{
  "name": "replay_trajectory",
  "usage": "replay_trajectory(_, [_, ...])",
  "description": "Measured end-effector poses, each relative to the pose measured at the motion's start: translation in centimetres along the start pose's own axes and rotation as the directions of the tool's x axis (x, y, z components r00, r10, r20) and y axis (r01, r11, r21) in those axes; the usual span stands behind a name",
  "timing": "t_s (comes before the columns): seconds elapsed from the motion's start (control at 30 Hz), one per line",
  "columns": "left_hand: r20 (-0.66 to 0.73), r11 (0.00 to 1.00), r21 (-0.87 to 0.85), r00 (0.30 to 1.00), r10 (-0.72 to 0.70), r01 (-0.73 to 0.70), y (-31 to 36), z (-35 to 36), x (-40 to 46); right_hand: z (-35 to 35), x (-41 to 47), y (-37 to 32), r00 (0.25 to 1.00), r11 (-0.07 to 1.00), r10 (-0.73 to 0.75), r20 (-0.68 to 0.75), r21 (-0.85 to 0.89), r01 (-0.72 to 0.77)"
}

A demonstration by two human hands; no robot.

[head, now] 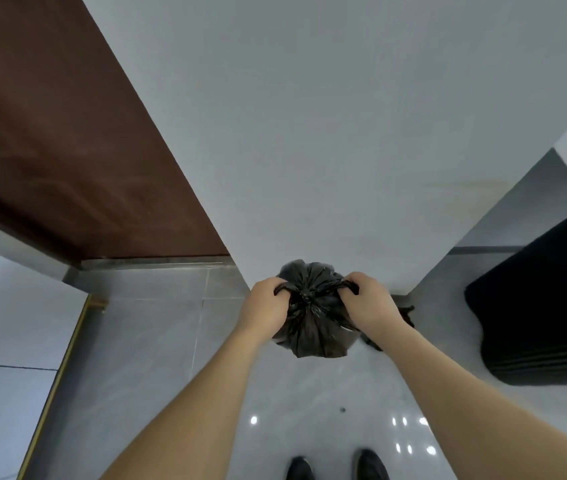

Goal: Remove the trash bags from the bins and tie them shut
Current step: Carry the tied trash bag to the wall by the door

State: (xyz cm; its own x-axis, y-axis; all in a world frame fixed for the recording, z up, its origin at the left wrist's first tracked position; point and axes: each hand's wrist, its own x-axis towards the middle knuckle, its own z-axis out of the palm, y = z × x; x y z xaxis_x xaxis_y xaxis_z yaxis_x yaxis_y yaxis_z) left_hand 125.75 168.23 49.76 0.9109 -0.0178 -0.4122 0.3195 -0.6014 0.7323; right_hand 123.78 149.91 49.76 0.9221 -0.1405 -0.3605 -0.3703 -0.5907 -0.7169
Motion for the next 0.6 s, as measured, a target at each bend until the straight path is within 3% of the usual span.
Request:
replay_trajectory(0.37, [0.013,0.994,-0.063,0.996,-0.092,0.093,-24.5,26.0,22.8,20.1,20.7,30.4,0.994,0.994,0.111,-0.021,0.006,-0.111])
replay_trajectory(0.6, [0.014,0.997,-0.069,0.999,-0.038,0.039,-32.1,36.0,32.8,26.2,29.2,41.6,0.989,0.990,0.140,-0.052,0.004,-0.140])
